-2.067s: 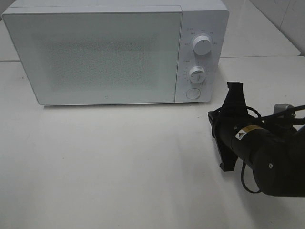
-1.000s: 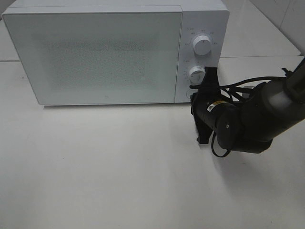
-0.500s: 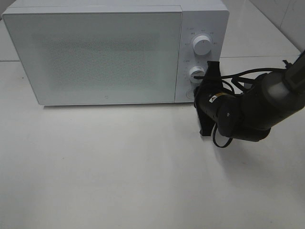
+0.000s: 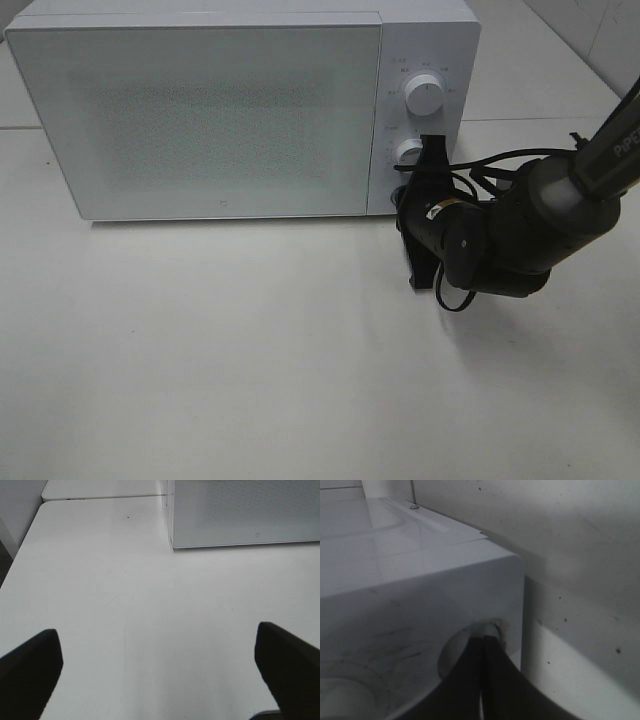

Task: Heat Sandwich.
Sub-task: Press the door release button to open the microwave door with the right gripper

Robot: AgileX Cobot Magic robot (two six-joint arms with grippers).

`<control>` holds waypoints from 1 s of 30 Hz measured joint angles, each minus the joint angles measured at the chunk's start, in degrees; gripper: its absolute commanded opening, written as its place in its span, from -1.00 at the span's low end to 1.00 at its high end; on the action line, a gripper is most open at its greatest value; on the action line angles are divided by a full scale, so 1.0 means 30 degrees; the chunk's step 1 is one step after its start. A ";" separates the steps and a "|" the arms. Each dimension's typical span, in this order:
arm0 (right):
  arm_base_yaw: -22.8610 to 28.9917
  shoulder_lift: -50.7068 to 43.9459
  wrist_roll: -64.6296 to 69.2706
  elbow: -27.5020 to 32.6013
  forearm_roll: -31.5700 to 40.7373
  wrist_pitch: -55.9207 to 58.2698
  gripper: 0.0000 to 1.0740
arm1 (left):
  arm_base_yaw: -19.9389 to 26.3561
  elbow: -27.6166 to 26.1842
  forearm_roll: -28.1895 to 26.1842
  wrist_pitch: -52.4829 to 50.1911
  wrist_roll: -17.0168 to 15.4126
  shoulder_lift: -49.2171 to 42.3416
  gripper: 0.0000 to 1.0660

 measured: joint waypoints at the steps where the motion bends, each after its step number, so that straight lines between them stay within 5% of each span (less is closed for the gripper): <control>1: 0.0038 0.0057 0.0000 -0.0019 0.0076 -0.0095 -1.00 | 0.0000 0.0000 0.0000 0.0000 0.0000 0.0000 0.87; 30: 0.0038 0.0707 -0.1967 -0.1432 0.1833 -0.0153 -1.00 | 0.0000 0.0000 0.0000 0.0000 0.0000 0.0000 0.87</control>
